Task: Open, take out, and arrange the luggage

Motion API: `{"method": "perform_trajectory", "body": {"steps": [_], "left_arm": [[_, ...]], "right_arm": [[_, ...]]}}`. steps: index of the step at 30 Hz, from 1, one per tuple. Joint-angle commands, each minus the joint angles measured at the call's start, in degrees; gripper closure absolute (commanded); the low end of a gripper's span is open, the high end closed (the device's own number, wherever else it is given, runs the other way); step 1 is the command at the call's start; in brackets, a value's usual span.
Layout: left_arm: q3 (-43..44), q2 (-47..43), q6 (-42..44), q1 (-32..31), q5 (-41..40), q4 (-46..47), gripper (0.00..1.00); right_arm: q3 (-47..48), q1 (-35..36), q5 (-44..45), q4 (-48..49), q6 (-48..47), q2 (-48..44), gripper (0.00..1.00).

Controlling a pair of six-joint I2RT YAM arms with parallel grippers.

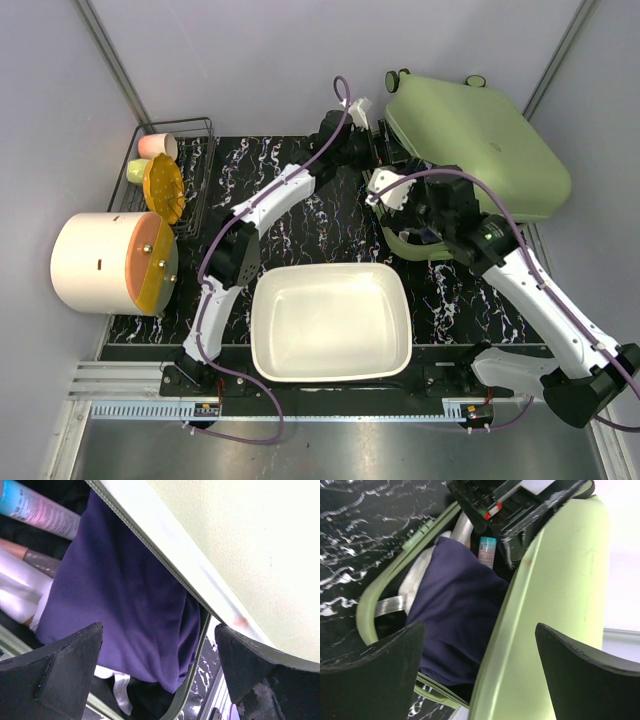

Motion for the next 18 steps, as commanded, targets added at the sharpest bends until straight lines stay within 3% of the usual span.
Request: {"method": "perform_trajectory", "body": {"steps": [1,5,14,18], "left_arm": [[4.4,-5.2,-4.5,-2.5,4.2,12.1,0.01],[4.4,-4.8,-5.2,-2.7,4.7,13.1,0.01],[2.7,-5.6,-4.7,-2.3,4.3,12.0,0.01],[-3.9,-7.7,-5.4,-0.6,2.1,11.1,0.01]], "right_arm": [[-6.4,1.2,12.9,12.1,-12.3,-0.2,0.00],[-10.6,1.1,19.8,25.1,-22.3,1.6,0.00],[-9.5,-8.0,19.3,31.5,-28.6,3.3,0.04],[-6.1,-12.2,17.5,32.5,-29.0,4.7,0.09]]}}
